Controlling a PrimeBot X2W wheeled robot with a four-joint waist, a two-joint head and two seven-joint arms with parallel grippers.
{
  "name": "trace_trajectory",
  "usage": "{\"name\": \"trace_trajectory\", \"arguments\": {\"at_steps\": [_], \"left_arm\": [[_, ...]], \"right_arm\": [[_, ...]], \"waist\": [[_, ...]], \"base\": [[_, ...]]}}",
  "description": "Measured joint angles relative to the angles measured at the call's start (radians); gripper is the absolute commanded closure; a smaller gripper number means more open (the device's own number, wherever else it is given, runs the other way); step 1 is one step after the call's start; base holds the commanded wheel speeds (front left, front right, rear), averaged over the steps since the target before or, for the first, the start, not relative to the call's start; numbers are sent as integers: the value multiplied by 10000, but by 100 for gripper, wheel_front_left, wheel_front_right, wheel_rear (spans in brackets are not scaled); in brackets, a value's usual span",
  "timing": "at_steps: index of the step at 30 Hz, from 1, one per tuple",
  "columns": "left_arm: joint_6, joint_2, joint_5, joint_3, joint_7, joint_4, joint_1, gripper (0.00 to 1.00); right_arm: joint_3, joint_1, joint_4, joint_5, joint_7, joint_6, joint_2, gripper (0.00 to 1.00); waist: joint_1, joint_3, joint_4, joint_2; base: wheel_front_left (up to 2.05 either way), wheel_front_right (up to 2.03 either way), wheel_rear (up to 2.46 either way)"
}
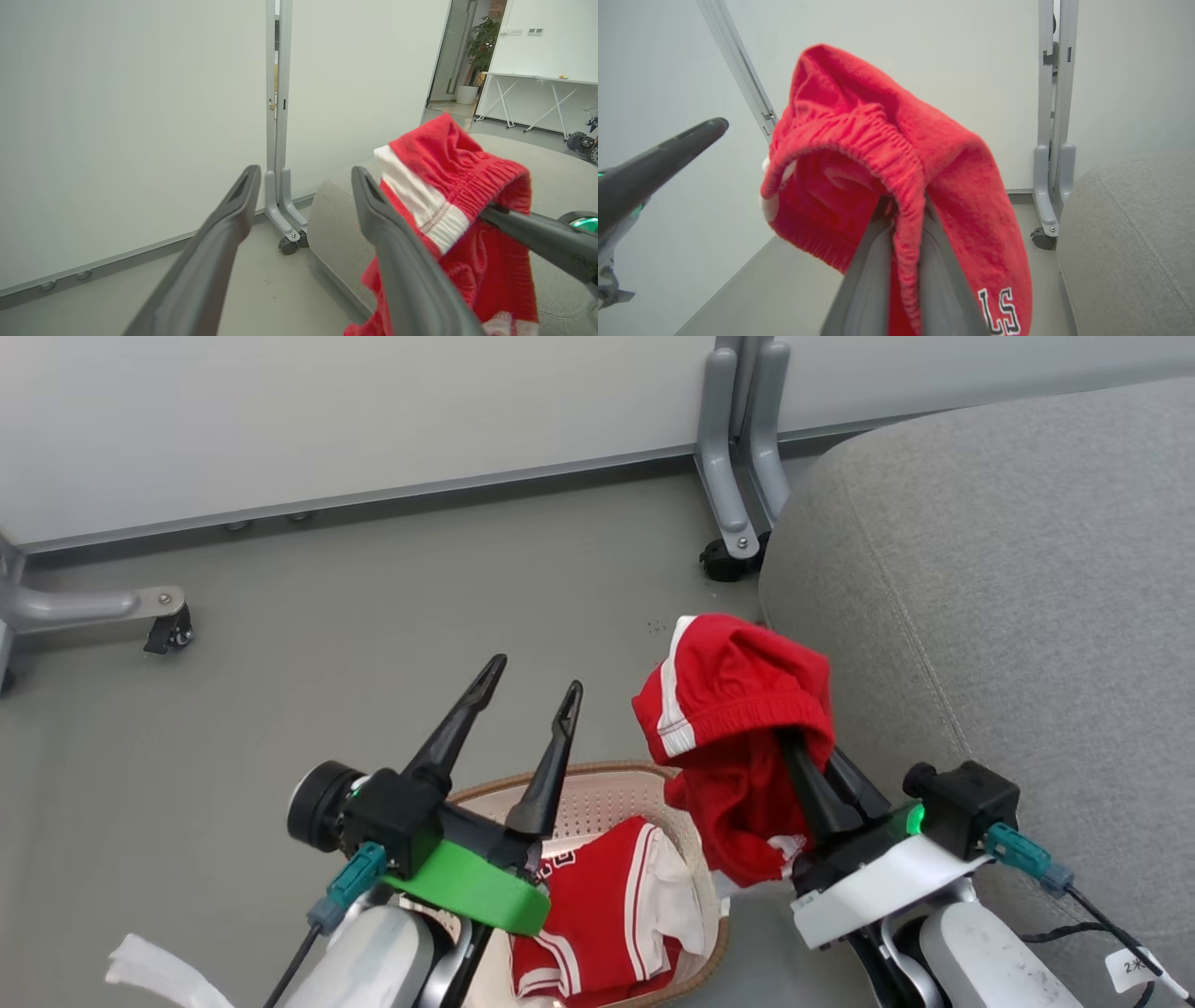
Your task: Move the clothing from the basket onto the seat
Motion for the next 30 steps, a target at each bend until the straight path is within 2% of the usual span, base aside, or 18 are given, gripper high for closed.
{"name": "trace_trajectory", "arguments": {"at_steps": [6,14,24,27,30], "left_arm": [[209,19,830,840,-2,-282,635,0],[449,-125,1896,1875,-15,-1047,1460,0],[102,-297,2470,2456,-15,-1233,2415,0],[12,-341,2771,2477,-15,-1266,2415,0],[-123,-345,3018,2385,-15,-1310,2266,0]], "right_arm": [[-420,205,-502,-213,0,0,50,100],[-1091,696,-1312,-445,0,0,282,100],[-1616,1313,-1918,-384,0,0,376,100],[-2071,1266,-1896,238,0,0,545,100],[-2696,574,-1847,742,0,-2,531,100]], "waist": [[0,195,-606,0],[0,437,-1764,0],[0,657,-3162,0],[0,811,-3429,0],[0,1098,-3590,0]], "base": [[0,0,0],[0,0,0],[0,0,0],[0,0,0],[0,0,0]]}}
